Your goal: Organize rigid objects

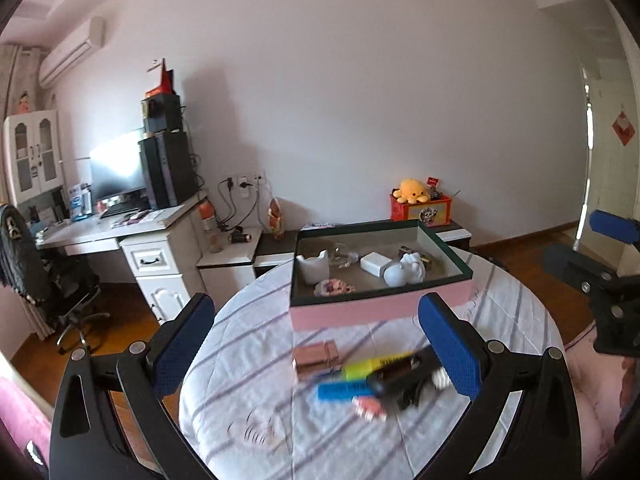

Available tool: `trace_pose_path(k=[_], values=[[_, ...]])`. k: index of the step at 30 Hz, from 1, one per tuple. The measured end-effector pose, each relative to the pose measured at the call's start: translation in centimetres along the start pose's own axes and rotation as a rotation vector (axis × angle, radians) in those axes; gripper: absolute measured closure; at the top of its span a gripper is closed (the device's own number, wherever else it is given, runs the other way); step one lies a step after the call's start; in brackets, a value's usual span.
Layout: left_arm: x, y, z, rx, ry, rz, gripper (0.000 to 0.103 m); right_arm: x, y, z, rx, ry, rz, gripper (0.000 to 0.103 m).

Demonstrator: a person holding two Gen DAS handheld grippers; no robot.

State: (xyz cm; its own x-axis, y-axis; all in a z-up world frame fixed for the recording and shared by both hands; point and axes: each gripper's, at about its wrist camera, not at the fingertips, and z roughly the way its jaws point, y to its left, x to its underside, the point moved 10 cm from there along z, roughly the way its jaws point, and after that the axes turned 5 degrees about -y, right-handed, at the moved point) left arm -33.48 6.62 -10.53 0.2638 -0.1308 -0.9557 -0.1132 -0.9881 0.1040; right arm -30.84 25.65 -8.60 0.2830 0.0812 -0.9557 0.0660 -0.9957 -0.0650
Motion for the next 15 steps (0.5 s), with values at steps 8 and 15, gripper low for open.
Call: trace_pose_path(k=[8,15], values=[[0.9,1.7,-4.8,-0.044,-0.034,-0.048,0.000,1.6,1.1,-5.6,0.029,-0.025,0.018,0.000],[1.2,1.2,-6.3,-0.033,-0.027,-0.024,0.000,2.1,1.7,-7.8,0.033,-0.026,0.020,0.000]])
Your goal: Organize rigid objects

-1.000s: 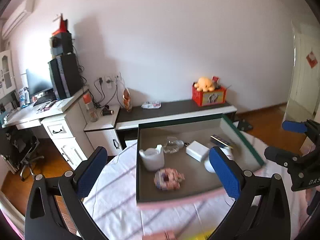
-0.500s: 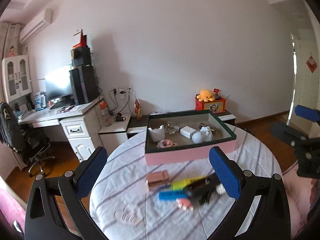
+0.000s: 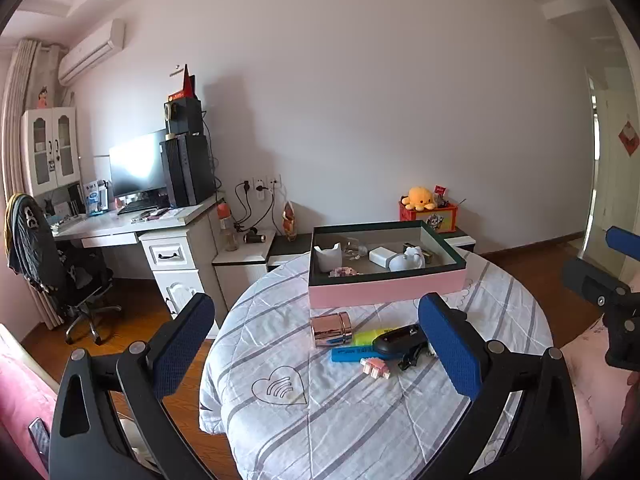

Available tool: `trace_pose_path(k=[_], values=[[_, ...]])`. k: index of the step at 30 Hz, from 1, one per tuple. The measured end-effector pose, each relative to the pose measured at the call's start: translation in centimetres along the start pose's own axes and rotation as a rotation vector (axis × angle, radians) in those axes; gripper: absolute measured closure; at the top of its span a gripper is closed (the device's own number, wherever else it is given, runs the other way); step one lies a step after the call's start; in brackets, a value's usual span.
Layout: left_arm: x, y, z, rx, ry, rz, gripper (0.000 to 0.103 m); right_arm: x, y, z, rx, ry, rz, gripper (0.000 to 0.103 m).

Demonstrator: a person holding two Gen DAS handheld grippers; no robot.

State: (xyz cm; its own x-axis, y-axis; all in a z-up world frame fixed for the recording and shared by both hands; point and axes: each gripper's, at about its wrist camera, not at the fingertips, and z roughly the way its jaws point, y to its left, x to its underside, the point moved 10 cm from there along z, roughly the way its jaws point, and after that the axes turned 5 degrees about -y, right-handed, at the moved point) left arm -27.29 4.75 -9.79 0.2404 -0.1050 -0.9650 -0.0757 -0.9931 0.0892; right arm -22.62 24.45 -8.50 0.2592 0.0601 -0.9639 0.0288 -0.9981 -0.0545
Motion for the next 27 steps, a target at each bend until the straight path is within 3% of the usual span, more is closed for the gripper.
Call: trace_pose_path(k=[16,27], values=[[0.1,0.5,-0.6,0.001,-0.011,-0.013,0.000,0.6,0.8,-0.3,-0.004,0.018,-0.009,0.000],[3.9,1.4,3.1,0.024,0.100,-0.024,0.000,4.0,1.2,3.7,-0.021,0.125,-0.005,0.000]])
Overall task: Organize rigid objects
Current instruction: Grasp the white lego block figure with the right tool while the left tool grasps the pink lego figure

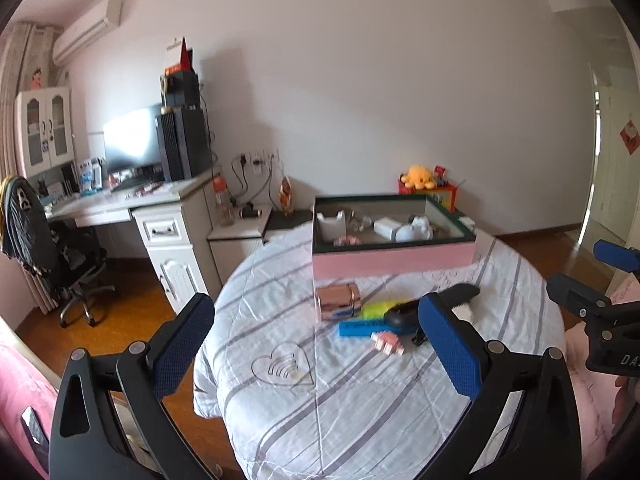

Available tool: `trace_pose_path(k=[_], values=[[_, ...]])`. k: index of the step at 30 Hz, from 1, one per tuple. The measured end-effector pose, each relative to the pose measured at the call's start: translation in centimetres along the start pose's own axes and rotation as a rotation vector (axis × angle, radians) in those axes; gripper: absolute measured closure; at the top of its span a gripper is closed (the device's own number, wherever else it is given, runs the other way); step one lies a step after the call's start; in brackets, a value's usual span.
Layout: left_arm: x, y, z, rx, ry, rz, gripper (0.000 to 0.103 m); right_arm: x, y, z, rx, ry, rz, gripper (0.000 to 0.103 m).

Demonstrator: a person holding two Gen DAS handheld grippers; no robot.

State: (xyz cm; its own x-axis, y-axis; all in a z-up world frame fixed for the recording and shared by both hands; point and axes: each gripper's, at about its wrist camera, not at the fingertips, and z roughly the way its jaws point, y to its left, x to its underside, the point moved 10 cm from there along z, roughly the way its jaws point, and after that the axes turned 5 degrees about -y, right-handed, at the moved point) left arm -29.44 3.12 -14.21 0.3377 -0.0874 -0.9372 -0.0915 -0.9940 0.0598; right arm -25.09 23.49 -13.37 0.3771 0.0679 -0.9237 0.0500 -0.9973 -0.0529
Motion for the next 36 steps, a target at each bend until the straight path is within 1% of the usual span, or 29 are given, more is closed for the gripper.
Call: trace_pose_path(k=[6,9,13,16,19,20,21,22,23,24,26,28,29,30,34,36], values=[[3.0,0.3,3.0,0.016,0.090,0.002,0.000,3.3,0.2,4.1,-0.013,0.107,0.003,0.000],[4.2,0.5,4.3,0.020,0.125,0.002,0.000,5.3,0.4,6.7,-0.015,0.172,0.001,0.000],[5.6,0.5,6.0,0.030,0.169,0.008,0.000,7.2,0.5,9.8,-0.017,0.236,-0.001,0.000],[6.5,0.3,6.9,0.034,0.199,0.017,0.000,8.1,0.1,11.6,-0.010,0.276,0.006,0.000],[7.3,0.1,7.8,0.042,0.227,0.019,0.000,8.7,-0.5,13.3,-0.016,0.308,0.040,0.000],[7.5,0.0,8.1,0.045,0.233,0.020,0.000,8.9,-0.6,13.8,-0.024,0.319,0.044,0.002],[7.7,-0.2,8.2,0.051,0.236,0.020,0.000,9.0,-0.5,14.2,-0.031,0.324,0.045,0.008],[7.8,-0.4,8.4,0.060,0.242,0.020,0.000,9.3,-0.5,14.5,-0.040,0.336,0.047,0.010],[8.0,-0.7,8.6,0.067,0.248,0.022,0.000,9.5,-0.4,15.0,-0.053,0.349,0.048,0.014],[8.1,-0.9,8.8,0.073,0.253,0.023,0.000,9.7,-0.3,15.3,-0.062,0.360,0.049,0.022],[8.3,-1.6,9.2,0.085,0.263,0.031,0.000,10.0,0.2,15.7,-0.115,0.373,0.063,0.033],[8.6,-2.4,9.7,0.100,0.274,0.039,0.000,10.1,0.4,16.0,-0.124,0.380,0.030,0.040],[8.7,-2.7,9.9,0.104,0.281,0.043,0.000,10.1,0.6,16.0,-0.140,0.379,0.024,0.052],[8.9,-3.1,10.2,0.108,0.289,0.049,0.000,10.1,0.7,15.9,-0.154,0.380,0.025,0.057],[9.5,-4.4,11.2,0.120,0.311,0.081,0.000,10.2,-0.9,15.1,-0.140,0.372,0.035,0.057],[9.7,-4.8,11.7,0.117,0.320,0.091,0.000,10.4,-2.4,14.7,-0.100,0.367,0.040,0.057]])
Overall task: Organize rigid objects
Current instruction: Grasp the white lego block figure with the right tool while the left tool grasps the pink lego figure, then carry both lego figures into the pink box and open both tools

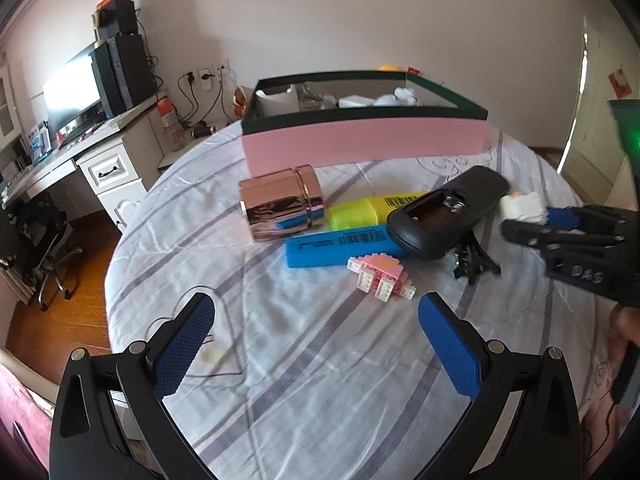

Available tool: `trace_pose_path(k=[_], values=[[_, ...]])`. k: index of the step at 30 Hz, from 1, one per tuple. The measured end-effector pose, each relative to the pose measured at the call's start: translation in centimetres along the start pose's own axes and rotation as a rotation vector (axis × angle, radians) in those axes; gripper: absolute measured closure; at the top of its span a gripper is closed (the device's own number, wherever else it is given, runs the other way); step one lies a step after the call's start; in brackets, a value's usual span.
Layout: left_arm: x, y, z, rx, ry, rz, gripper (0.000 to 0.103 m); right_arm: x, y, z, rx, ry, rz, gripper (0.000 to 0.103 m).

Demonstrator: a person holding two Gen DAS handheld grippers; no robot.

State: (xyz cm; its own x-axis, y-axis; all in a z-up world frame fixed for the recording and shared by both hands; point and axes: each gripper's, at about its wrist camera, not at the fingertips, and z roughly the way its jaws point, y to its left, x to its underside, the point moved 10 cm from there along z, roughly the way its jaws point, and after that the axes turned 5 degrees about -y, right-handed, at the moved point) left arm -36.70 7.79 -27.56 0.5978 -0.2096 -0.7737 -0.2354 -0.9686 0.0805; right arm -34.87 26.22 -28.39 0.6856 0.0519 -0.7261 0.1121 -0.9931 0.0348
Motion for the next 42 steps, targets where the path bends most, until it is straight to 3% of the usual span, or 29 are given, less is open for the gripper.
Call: trace_pose_path(k=[10,11,13,15,17,20,29,31,32,42], values=[[-0.6,-1.4,2.4,0.041,0.025,0.014,0.003,0.1,-1.6,0.3,-0.014,-0.023,0.033,0.057],[-0.7,-1.4,2.7,0.032,0.025,0.023,0.008,0.0,-1.6,0.3,-0.012,-0.023,0.032,0.057],[-0.5,-1.7,3.3,0.035,0.041,0.036,0.032,0.0,-1.5,0.3,-0.010,-0.023,0.029,0.057],[-0.7,-1.9,3.1,0.063,0.019,0.034,0.043,0.0,-1.5,0.4,-0.010,-0.024,0.025,0.057],[-0.7,-1.9,3.1,0.075,0.016,0.034,0.046,0.1,-1.5,0.4,-0.010,-0.024,0.021,0.057],[-0.7,-1.9,2.8,0.085,0.004,0.026,0.059,0.0,-1.4,0.6,0.001,-0.022,0.007,0.056],[0.0,-1.8,1.5,0.129,0.001,0.012,0.060,-0.2,-1.4,0.8,0.013,-0.014,0.008,0.050],[0.2,-1.6,1.2,0.129,-0.001,0.009,0.060,-0.3,-1.5,0.7,0.004,-0.018,0.020,0.051],[0.3,-1.6,1.1,0.131,-0.001,0.010,0.060,-0.3,-1.7,0.6,-0.003,-0.021,0.033,0.056],[-0.8,-0.9,-1.1,0.130,-0.045,0.004,0.060,-0.3,-1.6,-1.1,-0.021,-0.053,0.060,0.056]])
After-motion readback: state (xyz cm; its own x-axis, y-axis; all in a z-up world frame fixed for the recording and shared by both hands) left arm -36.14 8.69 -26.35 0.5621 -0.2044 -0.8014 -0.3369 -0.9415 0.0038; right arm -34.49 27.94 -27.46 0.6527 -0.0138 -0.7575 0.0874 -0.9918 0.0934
